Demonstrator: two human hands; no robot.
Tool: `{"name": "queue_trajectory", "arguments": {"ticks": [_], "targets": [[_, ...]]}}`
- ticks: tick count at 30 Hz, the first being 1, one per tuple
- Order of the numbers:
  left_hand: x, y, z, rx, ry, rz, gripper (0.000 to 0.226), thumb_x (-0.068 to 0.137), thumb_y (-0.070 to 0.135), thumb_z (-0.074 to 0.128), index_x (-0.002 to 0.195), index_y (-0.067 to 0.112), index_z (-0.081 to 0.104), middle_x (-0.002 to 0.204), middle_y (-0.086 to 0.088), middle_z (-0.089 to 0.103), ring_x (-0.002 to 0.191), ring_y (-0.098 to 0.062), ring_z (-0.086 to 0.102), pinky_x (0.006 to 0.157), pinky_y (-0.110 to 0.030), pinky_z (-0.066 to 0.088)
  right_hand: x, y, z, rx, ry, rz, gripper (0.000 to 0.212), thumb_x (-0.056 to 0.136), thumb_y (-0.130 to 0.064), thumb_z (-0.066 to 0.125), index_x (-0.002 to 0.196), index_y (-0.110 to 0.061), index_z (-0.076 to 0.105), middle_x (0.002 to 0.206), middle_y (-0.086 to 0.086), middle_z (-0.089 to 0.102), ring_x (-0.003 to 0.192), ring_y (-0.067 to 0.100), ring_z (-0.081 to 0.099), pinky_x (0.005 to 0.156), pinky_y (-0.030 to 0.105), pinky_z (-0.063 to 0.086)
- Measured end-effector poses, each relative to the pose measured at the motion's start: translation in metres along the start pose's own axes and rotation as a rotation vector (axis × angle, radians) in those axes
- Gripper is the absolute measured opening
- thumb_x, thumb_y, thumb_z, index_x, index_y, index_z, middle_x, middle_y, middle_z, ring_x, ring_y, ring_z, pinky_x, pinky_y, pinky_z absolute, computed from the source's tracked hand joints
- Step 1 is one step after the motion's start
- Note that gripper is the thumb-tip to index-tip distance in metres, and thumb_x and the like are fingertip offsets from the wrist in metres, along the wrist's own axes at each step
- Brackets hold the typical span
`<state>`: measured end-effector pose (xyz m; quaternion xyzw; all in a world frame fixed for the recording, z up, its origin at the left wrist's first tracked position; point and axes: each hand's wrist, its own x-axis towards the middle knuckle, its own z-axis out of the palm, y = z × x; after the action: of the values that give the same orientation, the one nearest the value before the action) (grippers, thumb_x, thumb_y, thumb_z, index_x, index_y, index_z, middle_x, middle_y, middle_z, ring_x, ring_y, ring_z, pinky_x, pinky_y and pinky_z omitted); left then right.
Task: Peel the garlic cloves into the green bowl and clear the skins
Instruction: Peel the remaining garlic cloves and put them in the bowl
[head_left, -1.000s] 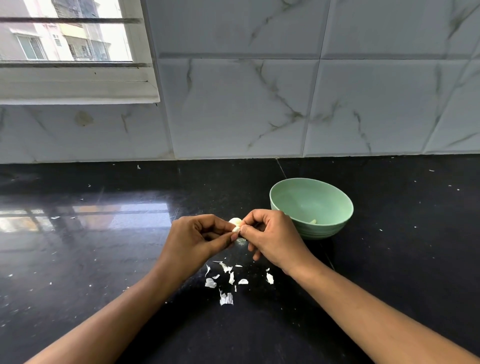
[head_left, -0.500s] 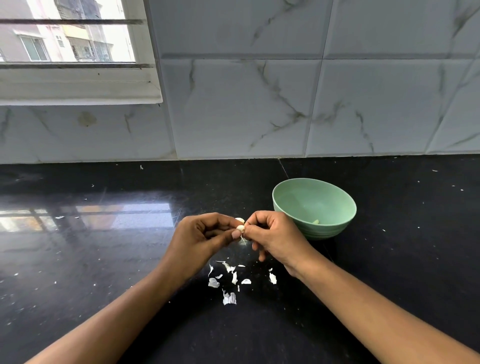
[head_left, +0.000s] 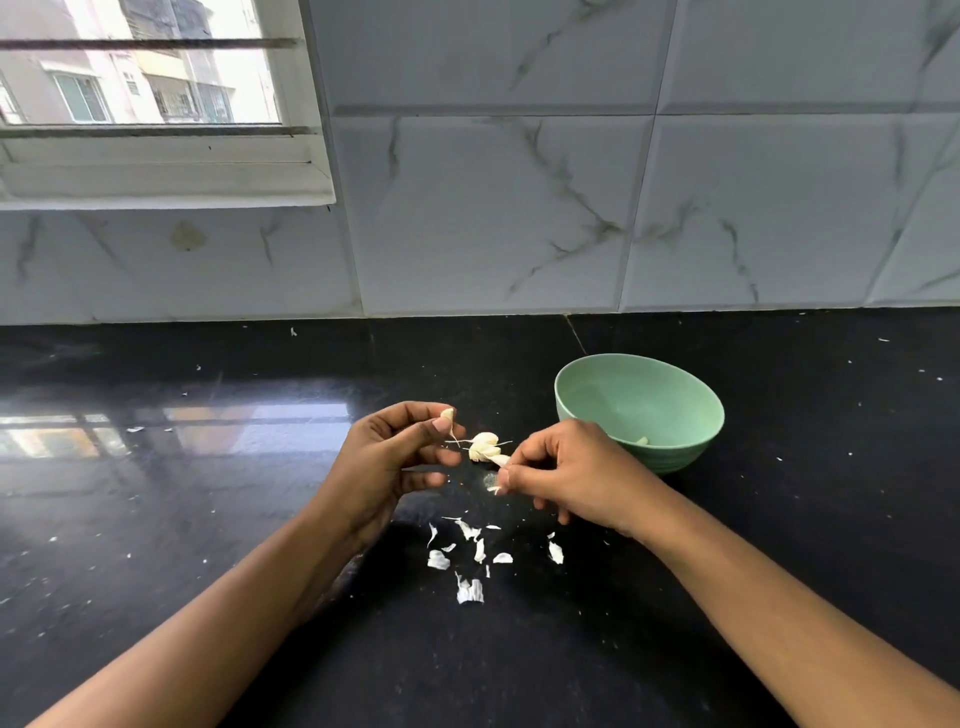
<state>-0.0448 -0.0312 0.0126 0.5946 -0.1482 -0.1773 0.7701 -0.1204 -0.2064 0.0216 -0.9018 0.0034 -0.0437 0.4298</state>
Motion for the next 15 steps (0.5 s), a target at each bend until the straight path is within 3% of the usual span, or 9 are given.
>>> {"name": "queue_trajectory", "arguments": {"ticks": [5,8,11,15], "targets": [[-0.0002,-0.0032,-0.0008,0.058,-0.040,-0.062,0.010,0.079,0.011,0.064,0.089,0.011,0.067,0.072,-0.001,0.069,0.052,-0.007,0.062,0.042,-0.016,0.047,0.0008,0.0013,0.0012,-0.055,0.074,-0.064,0.021,0.068,-0.025,0.084,0.059,-0.022,0.065,0.055,0.003,0.063,0.045,0.009,0.050,0.046,0.028,0.046],[-0.0011,-0.0031,-0.0002,0.022,-0.075,-0.105,0.011,0.079,0.008,0.063,0.090,0.008,0.067,0.071,-0.003,0.069,0.049,-0.008,0.061,0.039,-0.015,0.046,0.0001,0.0022,0.0017,-0.019,0.076,-0.110,0.020,0.072,-0.014,0.081,0.068,-0.016,0.061,0.056,-0.002,0.059,0.047,0.010,0.055,0.044,0.027,0.051],[-0.0020,-0.0025,0.0003,-0.005,-0.092,-0.126,0.018,0.072,0.010,0.065,0.090,0.007,0.066,0.072,-0.005,0.069,0.047,-0.008,0.061,0.037,-0.015,0.046,-0.0009,0.0016,0.0026,0.012,0.054,-0.148,0.016,0.083,-0.003,0.066,0.080,-0.018,0.062,0.071,0.000,0.065,0.059,0.015,0.066,0.047,0.030,0.055],[-0.0015,-0.0023,0.0001,-0.037,-0.096,-0.138,0.021,0.067,0.012,0.067,0.088,0.008,0.064,0.073,-0.008,0.069,0.045,-0.008,0.060,0.036,-0.015,0.046,0.0002,0.0024,0.0042,0.005,0.119,-0.181,0.016,0.089,-0.007,0.058,0.094,-0.020,0.066,0.076,-0.005,0.067,0.059,0.014,0.067,0.050,0.022,0.051]]}}
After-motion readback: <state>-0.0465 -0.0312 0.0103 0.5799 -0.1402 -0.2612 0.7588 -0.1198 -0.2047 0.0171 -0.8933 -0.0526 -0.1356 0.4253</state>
